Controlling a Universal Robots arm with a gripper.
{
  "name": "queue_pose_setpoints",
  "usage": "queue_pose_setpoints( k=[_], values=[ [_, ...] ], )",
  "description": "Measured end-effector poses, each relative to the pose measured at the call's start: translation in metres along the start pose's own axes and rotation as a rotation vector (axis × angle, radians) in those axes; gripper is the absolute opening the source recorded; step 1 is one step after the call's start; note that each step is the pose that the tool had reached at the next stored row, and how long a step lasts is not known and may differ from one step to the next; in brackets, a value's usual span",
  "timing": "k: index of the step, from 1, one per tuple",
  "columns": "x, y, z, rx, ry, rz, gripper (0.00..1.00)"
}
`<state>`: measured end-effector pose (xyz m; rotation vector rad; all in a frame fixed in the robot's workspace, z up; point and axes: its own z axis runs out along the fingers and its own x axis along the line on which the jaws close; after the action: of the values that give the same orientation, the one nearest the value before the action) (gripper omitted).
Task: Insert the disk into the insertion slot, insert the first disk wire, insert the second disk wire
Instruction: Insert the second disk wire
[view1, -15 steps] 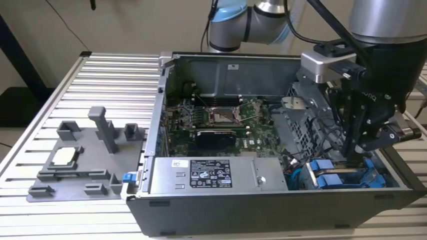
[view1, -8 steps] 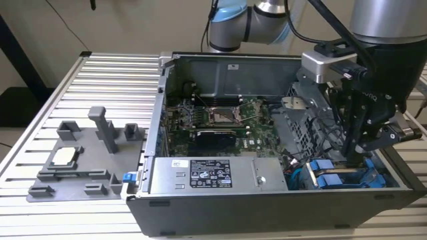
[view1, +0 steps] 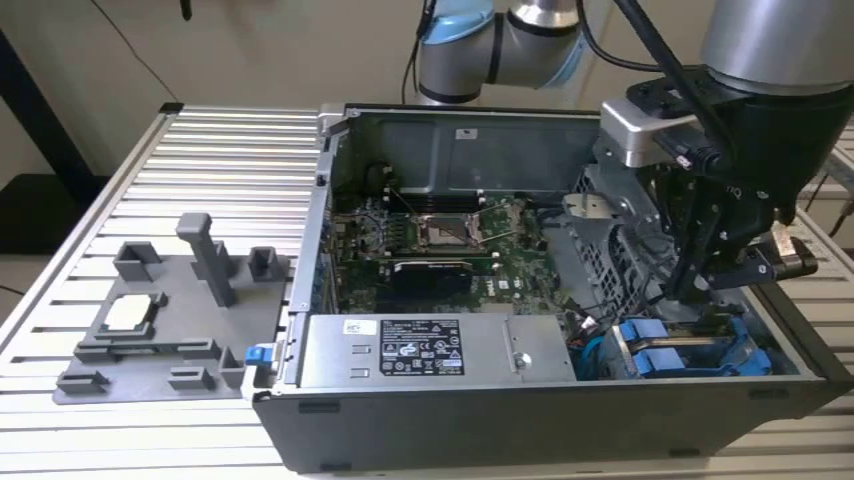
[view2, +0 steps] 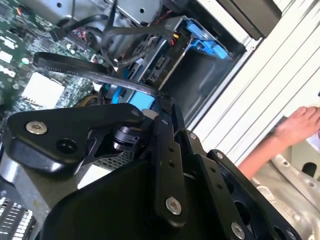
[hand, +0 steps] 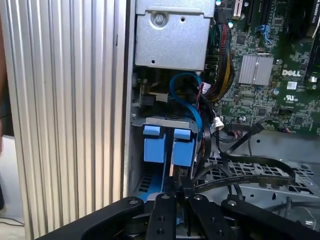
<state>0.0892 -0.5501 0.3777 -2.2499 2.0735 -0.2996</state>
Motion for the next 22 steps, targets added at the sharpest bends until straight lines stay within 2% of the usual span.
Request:
queue_pose_setpoints(
  k=[1,2,5,8,13,15,16,17,22],
  values=[
    [0.0,0.0,0.0,0.001,-0.0146,0.004,0.16],
    [0.0002,0.0,0.0,0.0016,-0.0261,0.008,0.16],
    [0.0007,0.0001,0.0001,0.0034,-0.0555,0.02,0.16],
    [0.0014,0.0001,0.0002,0.0047,-0.0791,0.03,0.16],
    [0.0032,0.0003,0.0003,0.0067,-0.1142,0.046,0.16],
    [0.004,0.0003,0.0004,0.0078,-0.1323,0.051,0.16],
    [0.005,0.0,0.0006,0.008,-0.1388,0.052,0.16],
    [0.0059,-0.001,0.0008,0.0054,-0.1424,0.053,0.16],
    [0.0103,-0.0081,0.0026,-0.0262,-0.152,0.054,0.16]
  ],
)
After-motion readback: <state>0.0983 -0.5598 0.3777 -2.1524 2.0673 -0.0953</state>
